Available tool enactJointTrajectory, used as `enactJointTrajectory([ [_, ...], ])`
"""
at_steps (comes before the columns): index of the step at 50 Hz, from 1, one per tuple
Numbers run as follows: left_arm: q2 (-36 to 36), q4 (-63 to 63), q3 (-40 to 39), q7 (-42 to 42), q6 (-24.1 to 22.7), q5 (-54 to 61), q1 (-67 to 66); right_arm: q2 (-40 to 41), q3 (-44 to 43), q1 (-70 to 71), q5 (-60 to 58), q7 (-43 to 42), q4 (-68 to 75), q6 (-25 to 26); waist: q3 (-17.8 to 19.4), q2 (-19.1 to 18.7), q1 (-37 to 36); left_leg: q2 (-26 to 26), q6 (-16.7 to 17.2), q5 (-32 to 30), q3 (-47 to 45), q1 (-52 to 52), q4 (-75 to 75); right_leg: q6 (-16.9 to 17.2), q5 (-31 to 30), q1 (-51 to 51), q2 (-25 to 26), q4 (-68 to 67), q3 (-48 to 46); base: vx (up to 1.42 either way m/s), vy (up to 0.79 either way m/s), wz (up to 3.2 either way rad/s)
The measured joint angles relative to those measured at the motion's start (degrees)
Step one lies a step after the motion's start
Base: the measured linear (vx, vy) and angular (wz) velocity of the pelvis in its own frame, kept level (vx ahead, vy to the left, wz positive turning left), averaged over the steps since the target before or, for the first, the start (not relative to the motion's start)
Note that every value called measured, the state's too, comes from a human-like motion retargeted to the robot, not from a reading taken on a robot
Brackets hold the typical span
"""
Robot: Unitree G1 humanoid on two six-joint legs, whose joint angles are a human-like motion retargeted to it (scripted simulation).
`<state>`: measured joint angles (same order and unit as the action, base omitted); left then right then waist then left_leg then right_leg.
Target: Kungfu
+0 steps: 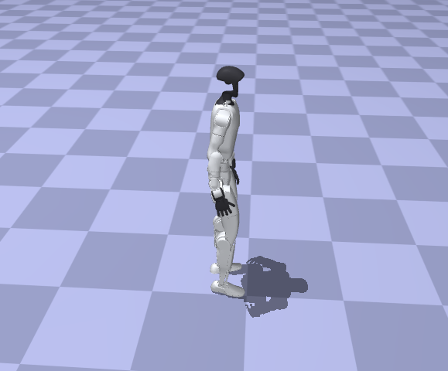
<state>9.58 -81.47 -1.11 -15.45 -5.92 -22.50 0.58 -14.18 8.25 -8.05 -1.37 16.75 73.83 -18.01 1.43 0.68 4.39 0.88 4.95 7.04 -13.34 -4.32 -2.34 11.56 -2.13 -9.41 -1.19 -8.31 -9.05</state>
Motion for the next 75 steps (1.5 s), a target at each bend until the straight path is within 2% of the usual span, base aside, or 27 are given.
enactJointTrajectory([
  [3,1.47,-1.14,-1.30,-6.66,2.56,2.67,1.49,3.31,-0.80,-3.18,4.43,-6.71,0.31,1.24,0.09,0.27,-3.38,1.53,-0.11,0.00,-4.23,-0.19,-0.32,1.86,1.75,-1.57,-0.36,-1.66,2.87,-0.12,-0.08,-1.20],
  [5,2.38,-1.60,-2.47,-9.38,4.69,2.93,2.57,5.41,-2.76,-5.53,10.60,-11.30,-0.76,-1.18,-0.54,1.04,-5.32,1.58,-1.08,-0.01,-6.46,-0.52,-0.38,2.40,2.48,-1.93,-1.00,-1.86,3.57,-0.01,-0.11,-1.04],
  [8,3.23,-1.20,-5.43,-9.49,5.80,1.60,3.03,7.74,-5.61,-8.04,17.59,-13.89,-0.65,-5.92,-2.16,2.29,-7.35,1.63,-2.57,0.36,-9.18,-1.40,-0.63,3.11,2.97,-1.70,-2.46,-1.83,3.48,0.00,-0.13,-0.78],
  [10,3.60,-0.73,-7.21,-8.18,5.52,1.48,3.46,8.05,-6.04,-8.72,19.20,-13.32,0.22,-5.89,-2.77,3.07,-8.18,1.81,-3.23,0.74,-10.72,-2.02,-1.06,3.44,2.79,-1.50,-3.57,-2.03,2.86,-0.07,-0.14,-0.60],
  [13,4.23,-0.58,-8.38,-6.38,4.84,3.79,4.03,6.76,-4.79,-8.71,18.29,-11.14,0.33,-2.76,-3.51,3.69,-8.04,2.49,-3.03,0.86,-12.08,-2.98,-1.97,3.34,1.69,-0.98,-5.43,-2.56,1.10,-0.09,-0.20,-0.37],
  [17,5.62,-0.85,-8.21,-7.27,4.66,7.22,4.00,4.49,-3.83,-8.65,12.48,-8.53,-2.27,0.37,-4.91,2.81,-3.98,4.09,-2.65,0.69,-10.89,-5.21,-3.57,2.83,-1.14,0.11,-8.45,-3.26,-3.74,-0.08,-0.29,0.18],
  [23,7.67,-1.34,-8.16,-8.68,5.09,4.87,1.68,-5.05,-0.68,-8.72,5.54,6.65,-12.06,2.70,-4.65,-1.89,6.00,7.36,-2.01,-0.54,-5.24,-6.43,-3.51,-0.53,-5.28,2.84,-11.48,-4.07,-14.27,-0.13,-0.30,0.50],
  [25,8.51,-1.48,-7.78,-7.61,4.56,3.97,0.17,-8.27,0.64,-7.65,5.41,9.82,-14.50,3.16,-5.10,-1.89,6.21,7.80,-1.50,-0.80,-7.71,-5.48,-2.57,-1.89,-5.32,3.81,-12.17,-3.39,-15.63,-0.18,-0.42,-1.35],
  [27,9.26,-1.80,-7.83,-6.07,3.81,2.60,-1.36,-10.29,0.96,-6.02,5.05,12.18,-16.02,3.60,-5.95,-0.23,2.31,7.81,-0.64,-0.59,-14.78,-3.43,-1.42,-3.02,-4.58,3.27,-12.34,-3.11,-12.31,-0.23,-0.54,-2.41],
  [30,10.01,-2.72,-7.70,-3.85,3.20,-0.20,-3.57,-10.87,-0.31,-4.32,5.21,13.69,-17.22,3.35,-5.81,0.12,3.21,7.90,0.62,-1.45,-17.23,-1.24,0.42,-1.48,-6.49,2.99,-11.68,-2.70,-11.50,-0.14,-0.46,-1.09],
  [32,10.41,-3.38,-7.90,-2.85,3.16,-1.58,-5.11,-10.17,-0.90,-2.82,5.65,13.68,-17.20,3.66,-5.63,0.29,3.89,8.47,1.54,-1.92,-18.44,-0.24,0.67,-0.89,-2.28,2.77,-9.91,-1.84,-10.26,-0.15,-0.62,-0.96],
  [36,10.28,-3.38,-10.11,-1.02,2.95,-3.80,-8.35,-7.83,-2.32,-1.12,4.34,15.03,-17.66,4.79,-5.37,0.33,3.79,11.78,3.86,-3.28,-21.58,1.30,-0.44,-5.51,6.75,4.53,-7.92,0.14,-17.35,-0.10,-0.73,-1.06],
  [38,9.55,-2.78,-12.27,0.54,2.51,-5.05,-9.75,-6.35,-3.95,-1.06,1.32,16.95,-18.22,6.14,-5.50,0.96,3.59,13.03,4.33,-4.16,-22.20,1.37,-1.99,-5.85,10.62,4.60,-6.12,0.61,-14.07,0.00,-0.77,-0.71],
  [40,8.24,-2.46,-14.36,3.04,2.26,-5.76,-10.67,-5.24,-5.87,-2.14,-2.44,19.21,-19.30,6.78,-6.52,1.28,3.35,14.91,4.33,-6.32,-21.39,-0.20,-4.69,-5.09,12.85,2.91,-4.89,0.21,-9.11,0.03,-0.79,-0.49],
  [42,6.23,-2.71,-15.98,6.44,1.67,-3.44,-11.16,-5.39,-5.84,-3.13,-4.76,20.38,-20.67,6.32,-7.65,2.51,2.59,16.29,1.26,-9.07,-19.31,-2.84,-9.36,-6.13,14.30,2.29,-5.10,0.17,-10.29,-0.03,-0.74,-0.76],
  [45,3.33,-3.84,-16.48,9.33,-0.40,3.86,-11.11,-4.86,-5.02,-3.10,-6.77,19.58,-21.41,5.20,-7.26,4.80,4.47,15.10,-9.11,-9.66,-11.49,-8.69,-19.60,-7.98,15.43,1.90,-5.59,0.13,-7.63,-0.08,-0.57,-0.70],
  [47,1.74,-4.29,-15.99,9.06,-0.76,6.73,-10.94,-3.23,-5.16,-2.86,-5.91,18.08,-20.86,4.46,-6.23,5.43,3.14,12.20,-6.23,-6.93,-4.74,-11.07,-24.26,-8.90,15.60,1.99,-4.90,0.24,-4.58,-0.04,-0.55,-1.36],
  [50,-0.69,-4.73,-15.94,10.17,-0.31,5.79,-10.57,-1.33,-5.63,-3.37,-2.40,16.93,-20.66,3.83,-5.80,4.23,3.50,2.92,-0.68,-4.04,13.19,-15.01,-28.23,-10.22,16.15,2.93,-3.28,1.10,-6.04,0.08,-0.38,-0.67],
  [51,-1.42,-4.74,-16.08,10.96,-0.66,5.57,-10.72,-0.95,-5.54,-3.56,-2.61,16.01,-20.54,3.17,-5.90,4.15,2.91,0.88,-0.20,-3.74,14.06,-15.75,-27.89,-10.63,16.28,2.94,-2.82,1.18,-5.32,0.18,-0.38,-1.07],
  [54,-2.89,-4.60,-16.09,12.61,-2.21,4.87,-11.58,-0.13,-5.12,-3.73,-5.84,12.58,-19.53,1.25,-5.82,6.05,-2.92,-1.35,-1.86,-3.64,4.76,-20.51,-27.07,-11.56,16.49,2.48,-2.40,0.83,1.94,0.25,-0.40,-2.31],
  [57,-3.38,-4.63,-16.00,12.91,-2.13,2.03,-12.25,1.01,-5.49,-2.89,-9.74,10.80,-16.96,1.13,-5.29,4.86,-4.14,-1.37,-2.59,-4.07,-0.42,-22.97,-21.25,-12.44,16.99,3.86,-0.12,1.51,3.36,0.25,-0.31,-1.17],
  [63,-2.79,-4.44,-17.75,11.80,-0.68,-4.79,-14.03,3.11,-8.52,0.51,-14.47,13.84,-8.92,3.14,-3.44,3.59,-8.60,-2.08,-0.75,-9.03,-5.75,-27.36,-9.42,-13.41,17.84,8.23,3.97,2.20,7.30,0.36,-0.23,-1.28],
  [65,-2.59,-4.27,-18.85,11.82,-0.23,-6.21,-14.95,4.40,-10.87,1.59,-14.90,15.12,-5.97,4.97,-3.36,3.73,-9.45,-2.24,-1.59,-9.53,-7.35,-28.90,-6.77,-13.30,17.98,9.61,4.56,2.36,8.01,0.56,-0.20,-0.94],
  [67,-2.31,-4.29,-19.74,11.62,0.19,-6.09,-15.82,5.37,-13.23,2.59,-14.40,14.04,-2.65,5.83,-3.64,4.35,-9.94,-2.42,-2.55,-7.19,-9.42,-29.92,-4.93,-12.54,17.56,10.95,4.54,2.55,8.14,0.62,-0.17,-0.77],
  [70,-1.82,-4.79,-21.31,10.72,0.95,-4.64,-16.68,6.09,-15.75,4.07,-11.88,9.03,3.02,6.16,-4.19,5.35,-10.64,-1.40,-1.49,-5.16,-14.65,-29.47,-4.42,-9.98,16.02,12.99,4.91,2.46,9.11,0.59,-0.11,-0.70],
  [73,-1.26,-5.28,-23.11,9.58,1.72,-3.07,-17.31,6.64,-18.07,4.45,-8.68,3.43,7.77,7.02,-5.86,7.52,-10.09,-2.41,-8.57,-5.22,-15.42,-28.37,-7.14,-5.47,13.30,14.14,4.24,1.53,10.37,0.81,-0.10,-0.31],
  [75,-0.65,-5.69,-23.85,8.99,2.05,-2.08,-17.81,7.45,-20.47,3.22,-7.65,0.17,9.67,8.03,-7.30,8.47,-9.39,-4.52,-11.92,-9.38,-10.42,-27.37,-6.66,-1.17,10.01,15.23,4.38,0.50,11.18,0.96,-0.10,-0.02],
])
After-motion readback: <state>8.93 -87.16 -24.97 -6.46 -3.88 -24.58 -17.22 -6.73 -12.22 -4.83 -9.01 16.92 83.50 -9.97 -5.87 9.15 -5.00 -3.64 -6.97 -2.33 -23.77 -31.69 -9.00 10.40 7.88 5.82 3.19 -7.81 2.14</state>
